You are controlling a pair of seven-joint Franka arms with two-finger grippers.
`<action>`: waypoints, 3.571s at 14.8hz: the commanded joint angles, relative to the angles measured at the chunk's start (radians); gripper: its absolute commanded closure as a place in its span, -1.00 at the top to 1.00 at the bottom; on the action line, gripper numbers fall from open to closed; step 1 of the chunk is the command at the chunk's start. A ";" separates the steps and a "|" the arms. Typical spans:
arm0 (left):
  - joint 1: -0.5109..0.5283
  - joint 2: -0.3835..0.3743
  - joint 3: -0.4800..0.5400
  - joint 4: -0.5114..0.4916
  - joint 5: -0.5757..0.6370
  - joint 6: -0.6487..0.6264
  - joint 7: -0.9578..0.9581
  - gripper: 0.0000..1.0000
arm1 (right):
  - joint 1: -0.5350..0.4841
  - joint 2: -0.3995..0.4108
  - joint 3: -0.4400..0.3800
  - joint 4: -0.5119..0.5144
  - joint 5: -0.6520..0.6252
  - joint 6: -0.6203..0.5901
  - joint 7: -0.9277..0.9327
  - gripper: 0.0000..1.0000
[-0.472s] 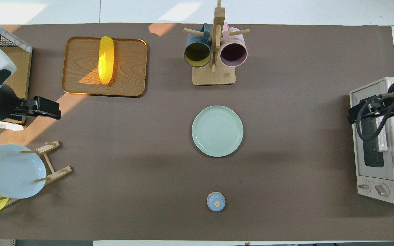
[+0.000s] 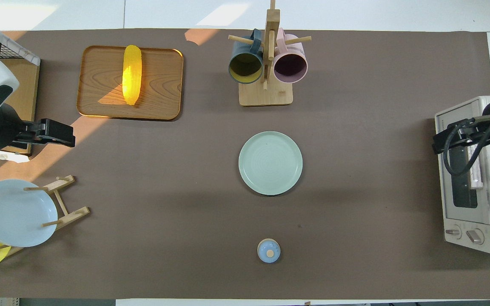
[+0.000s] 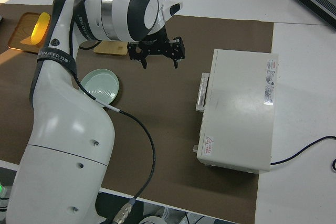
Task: Put corn in oven
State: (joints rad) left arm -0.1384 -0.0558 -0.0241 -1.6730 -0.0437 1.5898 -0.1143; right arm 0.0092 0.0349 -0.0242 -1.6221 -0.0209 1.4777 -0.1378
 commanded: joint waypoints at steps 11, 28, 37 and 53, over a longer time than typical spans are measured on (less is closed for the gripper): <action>0.008 0.163 -0.010 0.074 0.008 0.159 0.005 1.00 | -0.043 -0.121 -0.005 -0.264 -0.123 0.215 -0.037 -1.00; 0.005 0.810 -0.019 0.475 0.019 0.519 0.143 1.00 | -0.143 -0.148 -0.007 -0.446 -0.182 0.441 -0.092 -1.00; -0.007 0.872 -0.017 0.483 0.019 0.576 0.197 1.00 | -0.155 -0.144 -0.005 -0.481 -0.168 0.457 -0.088 -1.00; -0.013 0.763 -0.019 0.475 -0.010 0.412 0.200 -1.00 | -0.025 0.005 -0.002 -0.683 -0.037 0.880 0.110 -1.00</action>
State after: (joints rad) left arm -0.1454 0.7735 -0.0502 -1.2015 -0.0249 2.0860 0.0995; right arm 0.0120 0.0225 -0.0012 -2.2610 -0.0251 2.2587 -0.0358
